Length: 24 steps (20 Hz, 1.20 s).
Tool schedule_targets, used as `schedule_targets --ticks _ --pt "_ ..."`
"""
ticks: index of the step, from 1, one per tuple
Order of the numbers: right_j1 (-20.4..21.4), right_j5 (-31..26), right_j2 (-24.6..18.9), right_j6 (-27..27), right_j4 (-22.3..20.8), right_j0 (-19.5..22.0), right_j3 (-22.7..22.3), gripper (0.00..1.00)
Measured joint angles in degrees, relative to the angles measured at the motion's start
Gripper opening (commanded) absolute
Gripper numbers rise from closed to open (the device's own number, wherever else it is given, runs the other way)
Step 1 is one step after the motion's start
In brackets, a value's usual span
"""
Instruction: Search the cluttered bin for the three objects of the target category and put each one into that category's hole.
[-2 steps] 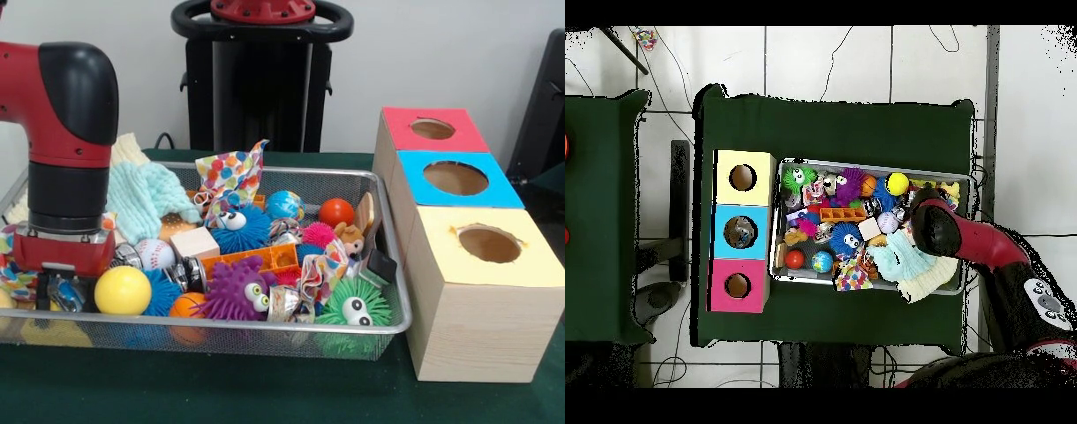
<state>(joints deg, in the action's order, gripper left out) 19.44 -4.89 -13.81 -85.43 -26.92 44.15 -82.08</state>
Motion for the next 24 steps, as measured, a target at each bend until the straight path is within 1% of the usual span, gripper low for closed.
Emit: schedule_targets --ticks 14,24 --pt "0.18 0.04 0.01 0.0 0.01 0.03 -0.65 0.0" --pt "1.03 -0.02 0.26 0.0 0.0 0.47 -2.13 0.0"
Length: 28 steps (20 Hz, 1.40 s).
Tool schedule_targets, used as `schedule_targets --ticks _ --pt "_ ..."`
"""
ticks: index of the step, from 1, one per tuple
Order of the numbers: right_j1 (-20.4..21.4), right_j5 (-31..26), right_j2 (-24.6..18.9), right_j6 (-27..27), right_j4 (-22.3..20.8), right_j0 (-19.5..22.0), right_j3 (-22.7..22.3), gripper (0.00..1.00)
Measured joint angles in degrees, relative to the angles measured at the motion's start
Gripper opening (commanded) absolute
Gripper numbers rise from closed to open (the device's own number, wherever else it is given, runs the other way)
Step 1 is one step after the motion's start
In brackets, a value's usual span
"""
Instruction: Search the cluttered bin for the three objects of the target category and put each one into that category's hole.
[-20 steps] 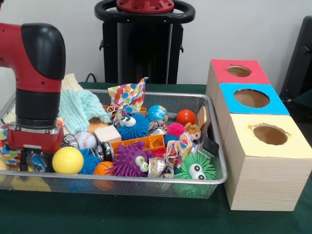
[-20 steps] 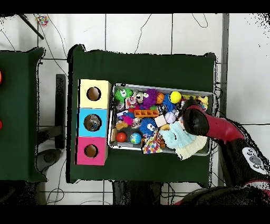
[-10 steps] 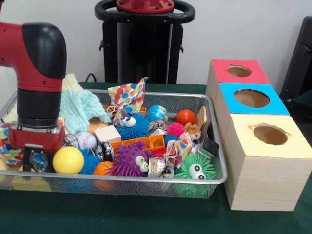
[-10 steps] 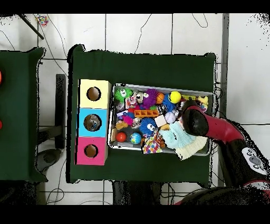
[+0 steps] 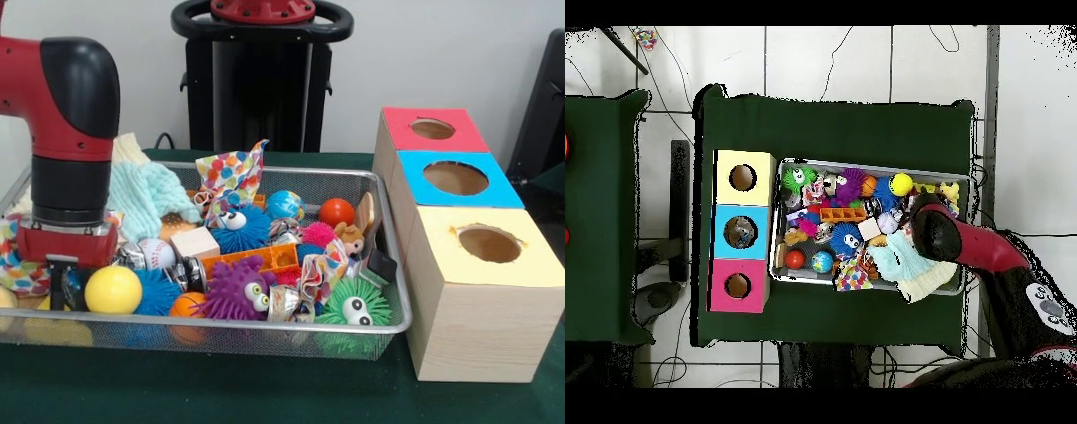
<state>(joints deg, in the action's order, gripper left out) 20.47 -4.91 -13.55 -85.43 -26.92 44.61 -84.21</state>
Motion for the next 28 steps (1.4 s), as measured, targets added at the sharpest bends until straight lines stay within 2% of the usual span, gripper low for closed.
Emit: schedule_targets --ticks 10,28 --pt "3.72 -2.9 0.27 0.0 -0.01 1.07 -5.72 0.0" --pt "10.6 -11.34 0.74 0.0 0.69 2.49 -11.83 0.0"
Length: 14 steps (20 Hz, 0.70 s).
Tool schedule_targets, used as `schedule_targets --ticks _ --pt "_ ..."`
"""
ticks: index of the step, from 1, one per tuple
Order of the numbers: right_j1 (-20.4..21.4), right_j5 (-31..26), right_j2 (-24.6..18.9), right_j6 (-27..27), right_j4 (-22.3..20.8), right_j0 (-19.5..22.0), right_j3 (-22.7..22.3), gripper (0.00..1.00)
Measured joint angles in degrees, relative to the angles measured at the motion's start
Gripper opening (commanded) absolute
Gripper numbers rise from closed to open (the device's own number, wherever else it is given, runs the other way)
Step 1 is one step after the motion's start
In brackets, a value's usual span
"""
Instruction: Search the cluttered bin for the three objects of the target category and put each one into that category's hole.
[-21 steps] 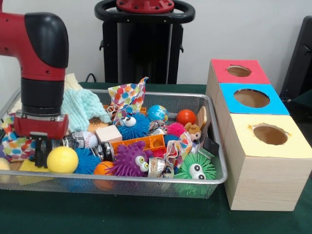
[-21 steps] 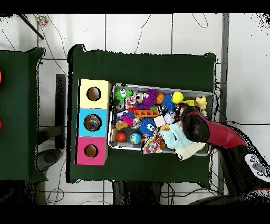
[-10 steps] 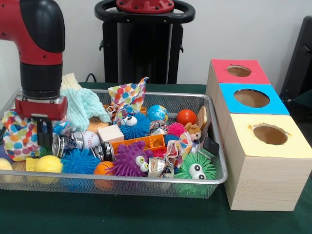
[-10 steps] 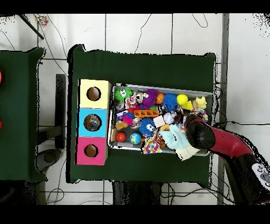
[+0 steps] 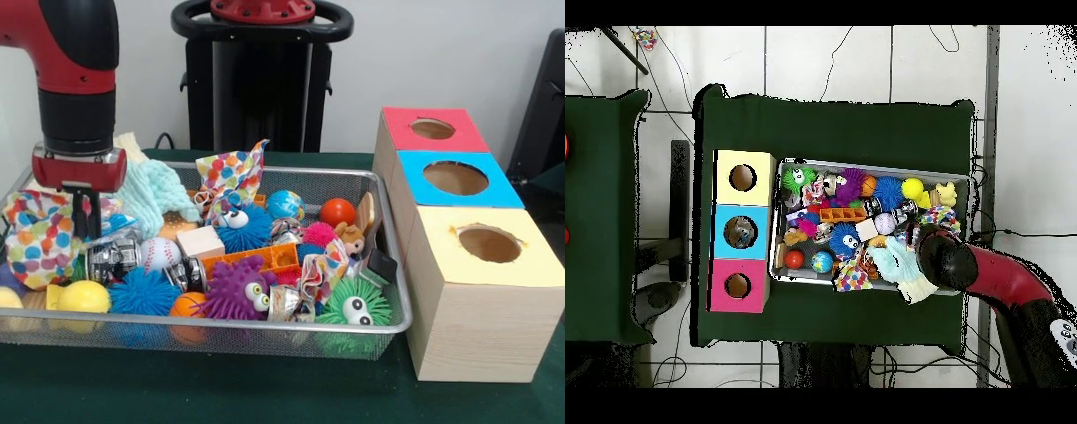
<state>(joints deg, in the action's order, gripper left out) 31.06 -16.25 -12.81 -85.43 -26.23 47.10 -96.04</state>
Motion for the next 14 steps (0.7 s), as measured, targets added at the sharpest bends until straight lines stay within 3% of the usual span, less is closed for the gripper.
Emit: schedule_targets --ticks 14 --pt "4.96 -3.15 0.13 0.0 2.47 -3.13 -2.6 0.0"
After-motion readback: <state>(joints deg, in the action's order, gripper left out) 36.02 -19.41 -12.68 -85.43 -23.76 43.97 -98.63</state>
